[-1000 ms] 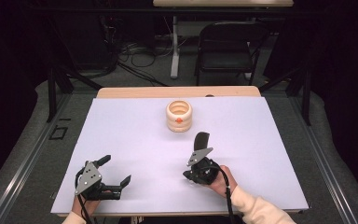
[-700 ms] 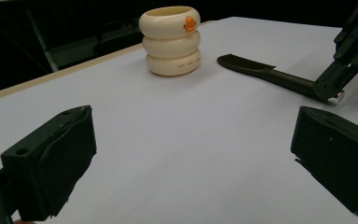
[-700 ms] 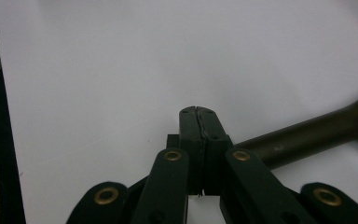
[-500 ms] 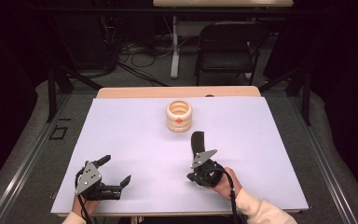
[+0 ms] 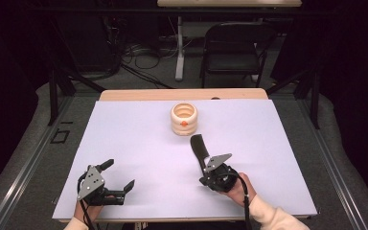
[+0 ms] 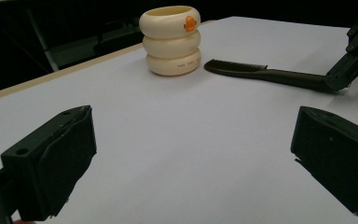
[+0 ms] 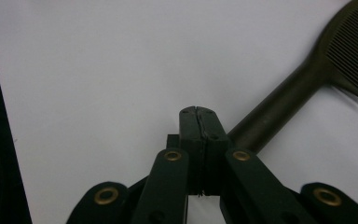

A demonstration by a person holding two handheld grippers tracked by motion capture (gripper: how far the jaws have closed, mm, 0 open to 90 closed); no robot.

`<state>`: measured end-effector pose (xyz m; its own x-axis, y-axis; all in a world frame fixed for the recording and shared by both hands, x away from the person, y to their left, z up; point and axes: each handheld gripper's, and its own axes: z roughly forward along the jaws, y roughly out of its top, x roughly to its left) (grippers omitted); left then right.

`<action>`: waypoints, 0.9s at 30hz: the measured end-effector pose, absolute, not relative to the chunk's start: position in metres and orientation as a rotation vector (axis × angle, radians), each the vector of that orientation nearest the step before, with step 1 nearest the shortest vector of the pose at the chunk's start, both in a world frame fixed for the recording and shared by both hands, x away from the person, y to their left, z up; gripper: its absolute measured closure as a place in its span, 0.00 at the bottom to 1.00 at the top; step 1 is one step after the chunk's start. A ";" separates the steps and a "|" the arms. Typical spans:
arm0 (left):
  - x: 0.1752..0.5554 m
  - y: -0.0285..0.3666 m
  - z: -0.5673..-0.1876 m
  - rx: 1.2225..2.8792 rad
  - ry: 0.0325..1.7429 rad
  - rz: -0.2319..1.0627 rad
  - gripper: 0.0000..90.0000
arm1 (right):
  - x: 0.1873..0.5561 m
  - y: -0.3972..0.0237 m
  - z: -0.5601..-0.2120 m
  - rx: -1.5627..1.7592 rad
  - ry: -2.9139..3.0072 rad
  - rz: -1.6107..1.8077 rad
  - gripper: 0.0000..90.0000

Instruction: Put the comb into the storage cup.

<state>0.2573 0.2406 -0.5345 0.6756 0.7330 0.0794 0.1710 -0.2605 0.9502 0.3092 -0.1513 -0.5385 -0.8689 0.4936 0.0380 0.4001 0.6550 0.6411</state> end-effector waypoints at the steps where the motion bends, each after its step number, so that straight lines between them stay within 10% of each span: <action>1: 0.257 0.241 -0.535 1.787 0.723 0.636 0.00 | 0.309 -0.153 -0.538 0.746 2.726 1.003 1.00; 27: 0.257 0.240 -0.535 1.790 0.723 0.638 0.00 | 0.319 -0.186 -0.536 0.861 2.627 0.951 1.00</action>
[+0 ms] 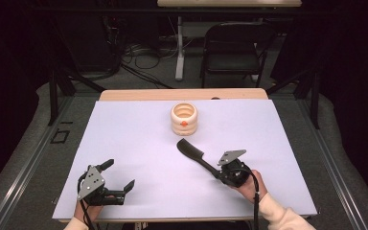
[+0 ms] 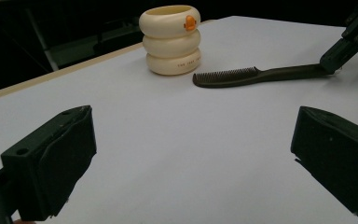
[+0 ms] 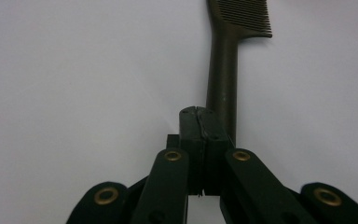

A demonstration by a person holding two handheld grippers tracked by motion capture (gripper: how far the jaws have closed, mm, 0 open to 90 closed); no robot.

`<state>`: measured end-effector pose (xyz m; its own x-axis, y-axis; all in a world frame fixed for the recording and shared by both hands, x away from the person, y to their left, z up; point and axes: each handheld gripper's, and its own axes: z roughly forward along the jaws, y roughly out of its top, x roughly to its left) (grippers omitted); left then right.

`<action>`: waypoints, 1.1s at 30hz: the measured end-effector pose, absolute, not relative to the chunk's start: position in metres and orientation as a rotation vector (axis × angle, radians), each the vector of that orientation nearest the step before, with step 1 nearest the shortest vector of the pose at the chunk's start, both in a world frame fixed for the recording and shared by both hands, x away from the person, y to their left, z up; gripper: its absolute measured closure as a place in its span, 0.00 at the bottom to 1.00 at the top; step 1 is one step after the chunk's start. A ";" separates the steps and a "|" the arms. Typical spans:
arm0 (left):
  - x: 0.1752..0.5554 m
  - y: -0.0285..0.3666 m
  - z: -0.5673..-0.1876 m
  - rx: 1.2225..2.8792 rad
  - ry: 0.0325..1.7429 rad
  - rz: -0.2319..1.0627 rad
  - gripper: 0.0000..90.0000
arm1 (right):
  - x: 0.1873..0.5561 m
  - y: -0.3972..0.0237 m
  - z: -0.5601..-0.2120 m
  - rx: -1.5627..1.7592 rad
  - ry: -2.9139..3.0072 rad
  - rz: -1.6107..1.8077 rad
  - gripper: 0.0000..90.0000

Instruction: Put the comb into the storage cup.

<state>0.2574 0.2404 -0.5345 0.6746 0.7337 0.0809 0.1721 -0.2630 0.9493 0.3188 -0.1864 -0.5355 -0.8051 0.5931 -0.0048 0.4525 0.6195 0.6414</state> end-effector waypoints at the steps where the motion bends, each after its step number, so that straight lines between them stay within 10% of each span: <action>1: 0.257 0.241 -0.535 1.790 0.723 0.636 0.00 | 0.319 -0.187 -0.536 0.866 2.622 0.947 1.00; 33: 0.258 0.240 -0.535 1.794 0.723 0.639 0.00 | 0.331 -0.197 -0.541 0.888 2.563 0.902 1.00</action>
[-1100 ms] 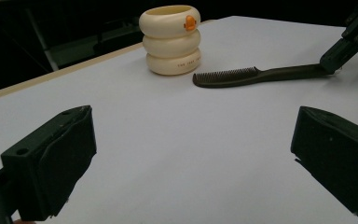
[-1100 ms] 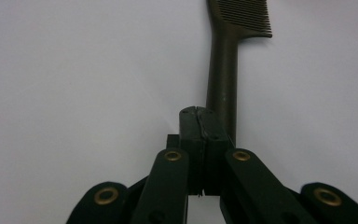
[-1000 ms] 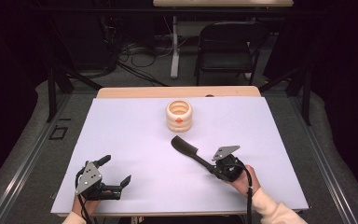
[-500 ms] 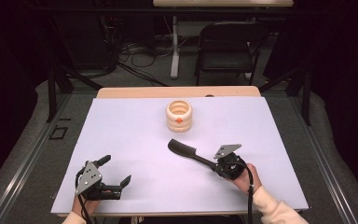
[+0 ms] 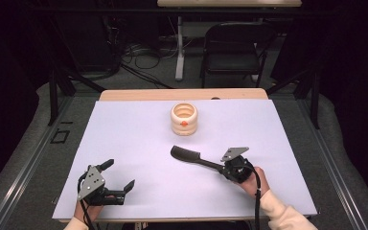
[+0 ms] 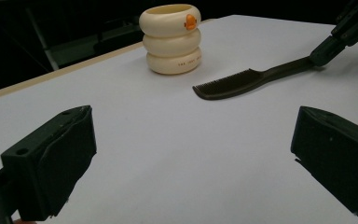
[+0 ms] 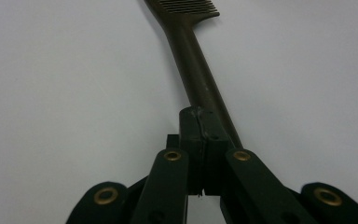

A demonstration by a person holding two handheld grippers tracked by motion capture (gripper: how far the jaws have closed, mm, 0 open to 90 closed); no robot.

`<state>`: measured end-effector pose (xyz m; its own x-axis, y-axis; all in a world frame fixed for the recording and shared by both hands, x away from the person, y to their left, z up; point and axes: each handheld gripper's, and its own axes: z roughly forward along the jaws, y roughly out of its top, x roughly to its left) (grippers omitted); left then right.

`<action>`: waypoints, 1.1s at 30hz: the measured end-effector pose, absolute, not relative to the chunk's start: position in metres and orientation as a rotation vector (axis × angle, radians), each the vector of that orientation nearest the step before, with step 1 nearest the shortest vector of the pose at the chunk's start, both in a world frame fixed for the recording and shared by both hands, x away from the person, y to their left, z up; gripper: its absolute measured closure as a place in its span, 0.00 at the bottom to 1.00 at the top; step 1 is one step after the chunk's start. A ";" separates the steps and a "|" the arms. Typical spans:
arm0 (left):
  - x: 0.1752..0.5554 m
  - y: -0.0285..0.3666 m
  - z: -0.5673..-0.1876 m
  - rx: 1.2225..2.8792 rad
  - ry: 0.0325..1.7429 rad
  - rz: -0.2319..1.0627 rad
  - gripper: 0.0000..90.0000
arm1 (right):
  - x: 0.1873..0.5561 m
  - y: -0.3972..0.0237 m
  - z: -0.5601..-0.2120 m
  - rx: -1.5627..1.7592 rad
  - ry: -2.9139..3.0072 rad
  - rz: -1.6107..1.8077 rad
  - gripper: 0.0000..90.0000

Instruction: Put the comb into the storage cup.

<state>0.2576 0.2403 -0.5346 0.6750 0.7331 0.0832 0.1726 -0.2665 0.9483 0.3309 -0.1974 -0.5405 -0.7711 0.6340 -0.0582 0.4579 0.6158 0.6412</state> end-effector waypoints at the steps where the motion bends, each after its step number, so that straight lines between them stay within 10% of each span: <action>1: 0.258 0.240 -0.535 1.793 0.723 0.639 0.00 | 0.331 -0.197 -0.540 0.887 2.562 0.900 1.00; 14: 0.257 0.240 -0.535 1.795 0.723 0.641 0.00 | 0.330 -0.196 -0.539 0.866 2.574 0.895 0.95; 33: 0.257 0.240 -0.535 1.795 0.725 0.642 0.00 | 0.326 -0.194 -0.531 0.843 2.572 0.925 0.47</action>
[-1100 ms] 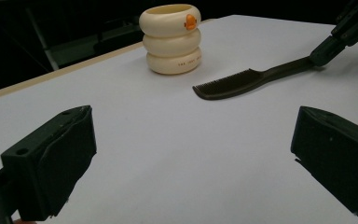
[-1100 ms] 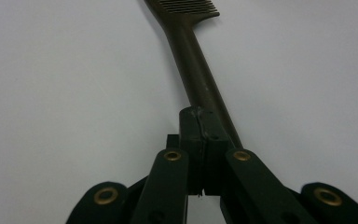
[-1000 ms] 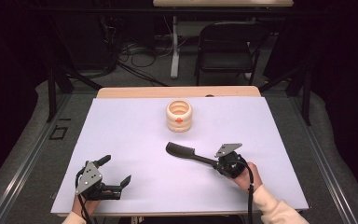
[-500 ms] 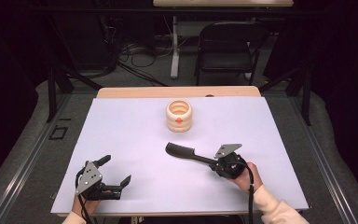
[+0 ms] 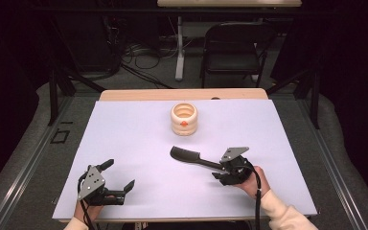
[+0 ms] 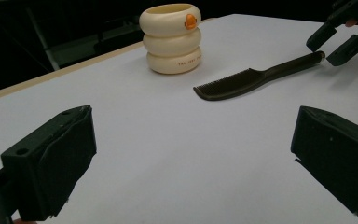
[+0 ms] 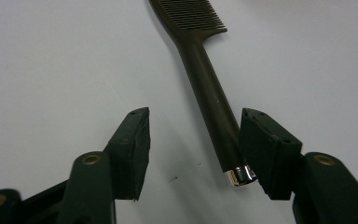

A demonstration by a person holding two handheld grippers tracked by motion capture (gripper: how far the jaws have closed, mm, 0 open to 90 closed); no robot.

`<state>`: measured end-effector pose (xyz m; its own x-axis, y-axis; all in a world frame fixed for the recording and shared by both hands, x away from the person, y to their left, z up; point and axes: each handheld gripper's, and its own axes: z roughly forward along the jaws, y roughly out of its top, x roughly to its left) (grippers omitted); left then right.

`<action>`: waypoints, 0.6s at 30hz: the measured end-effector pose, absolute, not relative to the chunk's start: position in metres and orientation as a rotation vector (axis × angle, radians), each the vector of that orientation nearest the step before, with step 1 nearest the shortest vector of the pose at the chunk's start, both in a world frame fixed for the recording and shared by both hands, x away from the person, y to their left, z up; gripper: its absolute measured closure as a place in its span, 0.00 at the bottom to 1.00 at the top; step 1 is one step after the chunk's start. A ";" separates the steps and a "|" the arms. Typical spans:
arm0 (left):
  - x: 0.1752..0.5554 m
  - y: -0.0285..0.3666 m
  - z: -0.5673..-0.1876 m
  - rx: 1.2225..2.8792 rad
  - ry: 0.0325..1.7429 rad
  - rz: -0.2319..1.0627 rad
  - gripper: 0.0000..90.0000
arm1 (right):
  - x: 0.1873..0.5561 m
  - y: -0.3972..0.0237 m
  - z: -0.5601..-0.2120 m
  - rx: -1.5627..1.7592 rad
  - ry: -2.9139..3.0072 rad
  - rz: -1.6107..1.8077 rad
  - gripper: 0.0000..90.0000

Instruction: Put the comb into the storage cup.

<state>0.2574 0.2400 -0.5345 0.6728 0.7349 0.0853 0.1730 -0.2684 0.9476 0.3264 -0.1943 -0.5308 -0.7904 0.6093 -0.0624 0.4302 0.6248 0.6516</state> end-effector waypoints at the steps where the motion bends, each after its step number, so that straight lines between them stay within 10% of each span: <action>1: 0.258 0.240 -0.534 1.796 0.723 0.643 0.00 | 0.327 -0.194 -0.531 0.843 2.569 0.925 0.46; 18: 0.257 0.240 -0.534 1.791 0.725 0.645 0.00 | 0.331 -0.191 -0.526 0.838 2.588 0.943 0.15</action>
<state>0.2572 0.2400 -0.5344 0.6714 0.7361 0.0858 0.1707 -0.2662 0.9487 0.3307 -0.1910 -0.5264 -0.7991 0.5994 -0.0458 0.4296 0.6226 0.6541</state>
